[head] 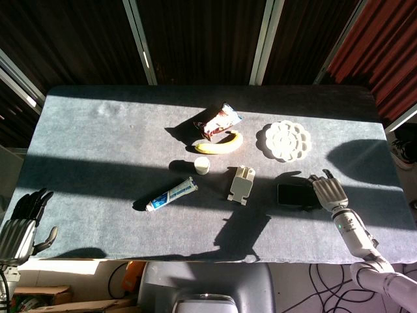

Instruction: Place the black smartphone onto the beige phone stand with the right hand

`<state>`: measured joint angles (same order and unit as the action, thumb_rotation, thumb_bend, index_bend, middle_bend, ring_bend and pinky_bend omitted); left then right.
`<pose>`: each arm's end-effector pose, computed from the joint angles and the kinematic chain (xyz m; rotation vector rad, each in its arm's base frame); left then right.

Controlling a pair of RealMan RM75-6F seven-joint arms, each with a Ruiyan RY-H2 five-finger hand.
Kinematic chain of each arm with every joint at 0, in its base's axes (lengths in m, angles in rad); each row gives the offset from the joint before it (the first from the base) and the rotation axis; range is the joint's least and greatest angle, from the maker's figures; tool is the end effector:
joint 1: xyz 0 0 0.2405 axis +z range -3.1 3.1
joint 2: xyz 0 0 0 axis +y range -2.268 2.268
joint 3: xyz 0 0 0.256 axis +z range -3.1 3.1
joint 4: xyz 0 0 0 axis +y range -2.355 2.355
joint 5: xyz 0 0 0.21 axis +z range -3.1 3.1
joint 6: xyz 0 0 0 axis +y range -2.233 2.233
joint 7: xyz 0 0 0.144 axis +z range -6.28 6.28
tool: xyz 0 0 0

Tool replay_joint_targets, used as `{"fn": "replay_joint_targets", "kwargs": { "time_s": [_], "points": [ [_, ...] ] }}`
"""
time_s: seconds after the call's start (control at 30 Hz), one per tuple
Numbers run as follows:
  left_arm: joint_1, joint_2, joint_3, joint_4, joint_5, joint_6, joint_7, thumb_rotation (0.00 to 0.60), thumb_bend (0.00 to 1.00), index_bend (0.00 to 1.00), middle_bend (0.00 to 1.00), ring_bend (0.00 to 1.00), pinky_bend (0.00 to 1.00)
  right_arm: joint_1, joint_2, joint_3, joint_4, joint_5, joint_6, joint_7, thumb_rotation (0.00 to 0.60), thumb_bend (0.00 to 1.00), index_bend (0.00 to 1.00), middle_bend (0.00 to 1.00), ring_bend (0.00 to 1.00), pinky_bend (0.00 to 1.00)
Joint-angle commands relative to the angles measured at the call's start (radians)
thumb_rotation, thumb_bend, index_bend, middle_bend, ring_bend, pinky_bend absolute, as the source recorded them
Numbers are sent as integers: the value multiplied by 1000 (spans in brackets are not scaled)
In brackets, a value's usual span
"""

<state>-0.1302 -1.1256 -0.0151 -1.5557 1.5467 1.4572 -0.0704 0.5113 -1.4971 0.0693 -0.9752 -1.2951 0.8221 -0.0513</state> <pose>-0.3119 0.1885 0.1515 -1.4729 -0.9186 -0.9364 -0.3508 -0.3319 0.0432 1.7242 -0.9483 0.4625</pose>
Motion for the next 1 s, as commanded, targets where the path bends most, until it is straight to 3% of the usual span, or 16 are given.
{"fn": "replay_joint_targets", "kwargs": {
  "time_s": [0.03,0.6,1.0],
  "points": [
    [0,1,1,1,1,0,-2,600,392,0,0,0,0,-6,-2,2,-14,12,17,-44,600,347,983,717,425,216],
    [6,9,6,6,16,15,-27,600,393,0,0,0,0,-18,-66,1,24,37,76,-215,600,351,989,725,454,264],
    [13,15,10,12,31,34,-51,600,394,0,0,0,0,-23,-50,13,-2,22,146,-299,600,351,989,725,454,278]
  ]
}}
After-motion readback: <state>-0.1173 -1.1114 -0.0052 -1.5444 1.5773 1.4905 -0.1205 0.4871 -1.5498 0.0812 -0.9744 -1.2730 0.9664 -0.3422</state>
